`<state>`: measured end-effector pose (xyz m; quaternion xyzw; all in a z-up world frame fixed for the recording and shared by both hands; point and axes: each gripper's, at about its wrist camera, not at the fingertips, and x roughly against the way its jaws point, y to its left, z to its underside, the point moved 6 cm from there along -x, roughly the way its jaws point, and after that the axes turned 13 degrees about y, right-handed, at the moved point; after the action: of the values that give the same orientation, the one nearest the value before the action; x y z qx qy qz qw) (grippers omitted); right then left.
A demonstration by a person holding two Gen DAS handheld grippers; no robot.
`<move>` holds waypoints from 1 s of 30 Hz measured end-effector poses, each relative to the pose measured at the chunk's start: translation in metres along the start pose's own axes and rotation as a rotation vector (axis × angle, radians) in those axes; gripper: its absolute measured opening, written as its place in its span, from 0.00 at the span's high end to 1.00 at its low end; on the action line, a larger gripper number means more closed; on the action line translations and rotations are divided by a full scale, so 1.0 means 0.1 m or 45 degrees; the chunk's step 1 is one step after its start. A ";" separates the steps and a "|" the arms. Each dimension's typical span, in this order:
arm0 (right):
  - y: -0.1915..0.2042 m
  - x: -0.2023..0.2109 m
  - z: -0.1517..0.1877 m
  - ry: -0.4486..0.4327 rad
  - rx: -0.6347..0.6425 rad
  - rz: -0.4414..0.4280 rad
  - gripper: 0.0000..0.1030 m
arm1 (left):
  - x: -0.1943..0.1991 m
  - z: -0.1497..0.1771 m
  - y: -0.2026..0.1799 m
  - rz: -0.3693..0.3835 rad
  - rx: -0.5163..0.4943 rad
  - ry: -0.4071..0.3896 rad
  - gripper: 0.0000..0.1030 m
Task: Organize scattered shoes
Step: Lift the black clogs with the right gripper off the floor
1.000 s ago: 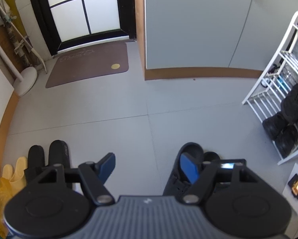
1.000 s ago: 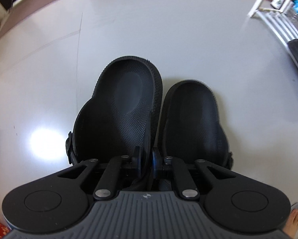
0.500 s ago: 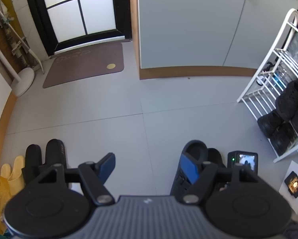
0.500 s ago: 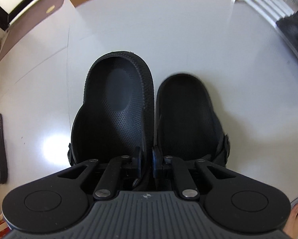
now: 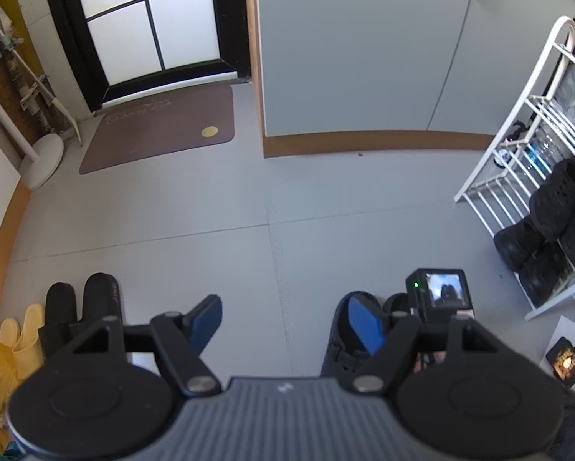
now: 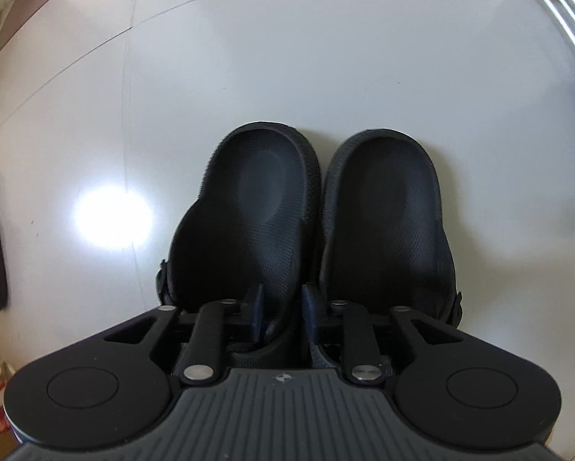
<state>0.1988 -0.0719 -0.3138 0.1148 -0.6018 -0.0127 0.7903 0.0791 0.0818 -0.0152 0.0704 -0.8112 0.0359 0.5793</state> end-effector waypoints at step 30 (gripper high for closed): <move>-0.06 -0.40 -0.06 0.223 -0.052 0.095 0.59 | -0.08 -0.01 -0.24 -0.026 -0.076 0.020 0.25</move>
<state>0.1946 -0.0706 -0.3541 0.0769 -0.5339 0.0146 0.8420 0.0865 0.0585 -0.0226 0.0612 -0.8066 0.0062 0.5878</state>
